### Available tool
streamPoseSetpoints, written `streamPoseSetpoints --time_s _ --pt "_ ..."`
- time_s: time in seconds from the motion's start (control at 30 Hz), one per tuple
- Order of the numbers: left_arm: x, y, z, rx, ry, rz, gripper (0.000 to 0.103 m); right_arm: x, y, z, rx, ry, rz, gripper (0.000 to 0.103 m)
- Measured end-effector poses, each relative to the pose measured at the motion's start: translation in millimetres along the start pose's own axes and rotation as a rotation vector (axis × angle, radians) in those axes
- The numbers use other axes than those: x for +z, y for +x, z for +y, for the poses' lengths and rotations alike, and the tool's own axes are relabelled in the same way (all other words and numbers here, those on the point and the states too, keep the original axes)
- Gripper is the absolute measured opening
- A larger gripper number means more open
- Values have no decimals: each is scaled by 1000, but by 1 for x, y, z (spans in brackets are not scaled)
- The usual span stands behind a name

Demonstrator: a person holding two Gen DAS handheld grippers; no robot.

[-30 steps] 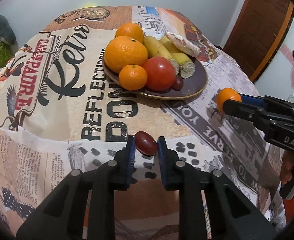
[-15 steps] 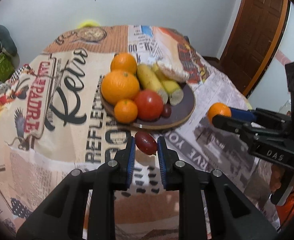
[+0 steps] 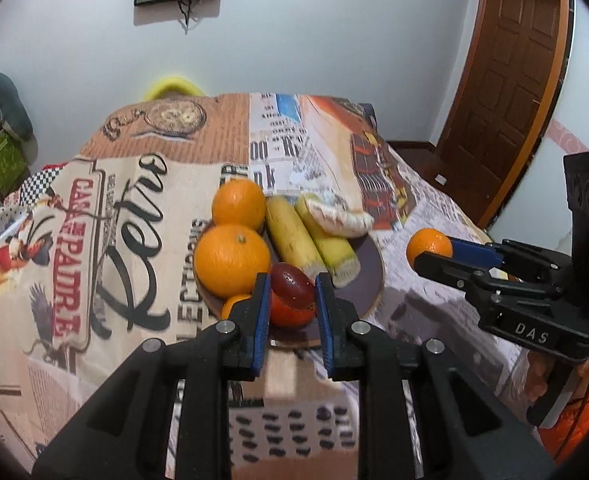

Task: Organize fruits
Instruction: 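Place the date on the plate with the left tool while the right tool places the mandarin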

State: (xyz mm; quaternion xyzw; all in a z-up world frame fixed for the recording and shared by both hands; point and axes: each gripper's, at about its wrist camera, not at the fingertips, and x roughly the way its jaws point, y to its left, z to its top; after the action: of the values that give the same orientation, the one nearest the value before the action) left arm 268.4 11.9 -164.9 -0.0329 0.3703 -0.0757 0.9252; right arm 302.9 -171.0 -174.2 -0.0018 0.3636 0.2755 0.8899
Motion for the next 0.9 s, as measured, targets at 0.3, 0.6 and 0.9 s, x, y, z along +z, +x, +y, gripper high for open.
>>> streamPoseSetpoints --time_s 0.3,0.6,0.9 --pt "15 28 2 5 1 1 22 12 24 -8 -14 -8 4 35" --pt "17 61 2 3 22 56 22 3 51 -23 -41 8 62 35" --pt "15 71 5 0 13 80 25 3 61 -21 -38 2 76 35"
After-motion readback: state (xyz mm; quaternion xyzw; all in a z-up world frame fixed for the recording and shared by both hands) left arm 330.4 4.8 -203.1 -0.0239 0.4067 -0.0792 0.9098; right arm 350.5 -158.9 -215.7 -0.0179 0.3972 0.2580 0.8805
